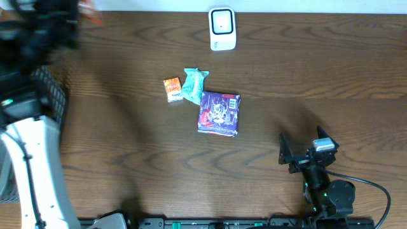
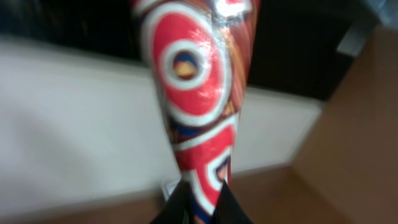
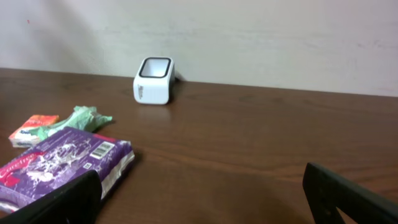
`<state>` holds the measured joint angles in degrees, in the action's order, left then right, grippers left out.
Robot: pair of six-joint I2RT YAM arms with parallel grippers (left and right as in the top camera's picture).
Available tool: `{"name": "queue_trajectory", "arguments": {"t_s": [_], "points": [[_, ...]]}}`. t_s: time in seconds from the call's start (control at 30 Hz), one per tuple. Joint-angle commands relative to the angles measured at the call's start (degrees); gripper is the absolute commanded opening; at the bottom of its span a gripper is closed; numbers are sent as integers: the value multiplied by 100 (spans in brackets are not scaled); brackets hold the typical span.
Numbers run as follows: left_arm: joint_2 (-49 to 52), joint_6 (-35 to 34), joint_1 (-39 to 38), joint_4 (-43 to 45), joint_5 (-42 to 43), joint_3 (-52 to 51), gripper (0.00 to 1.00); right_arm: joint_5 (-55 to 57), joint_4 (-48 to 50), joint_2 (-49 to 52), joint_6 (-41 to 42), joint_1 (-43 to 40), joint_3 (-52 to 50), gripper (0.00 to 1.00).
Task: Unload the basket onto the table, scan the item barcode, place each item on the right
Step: 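Carry the red candy bar to the table centre and release it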
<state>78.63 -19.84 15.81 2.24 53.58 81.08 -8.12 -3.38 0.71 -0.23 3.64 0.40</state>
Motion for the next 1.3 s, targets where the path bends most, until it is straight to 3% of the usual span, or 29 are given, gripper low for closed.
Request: {"name": "queue_trajectory", "arguments": {"t_s": [0.0, 0.13, 0.2, 0.6, 0.63, 0.77, 1.0, 1.27], "points": [[48, 33, -688, -1027, -1467, -7, 8, -33, -28, -28, 39, -28, -9, 99], [326, 111, -1655, -2719, -3812, -9, 7, -33, -28, -28, 37, -28, -11, 99], [564, 114, -2065, -3091, -4323, -9, 7, -33, -28, -28, 39, -28, -9, 99], [2444, 116, -3659, -3458, -4402, -9, 8, -33, -28, -28, 37, -28, -9, 99], [2516, 116, -3698, -3451, -4402, -9, 17, -35, -28, -28, 39, -28, -9, 99], [2347, 114, -3617, -3462, -4400, 92, 86, -33, -28, -28, 37, -28, -9, 99], [942, 114, -3126, -3810, -4400, 254, 98, -33, -28, -28, 37, -28, -9, 99], [-793, 116, -2830, -5906, -4402, 254, 98, -33, -28, -28, 37, -28, -9, 99]]}}
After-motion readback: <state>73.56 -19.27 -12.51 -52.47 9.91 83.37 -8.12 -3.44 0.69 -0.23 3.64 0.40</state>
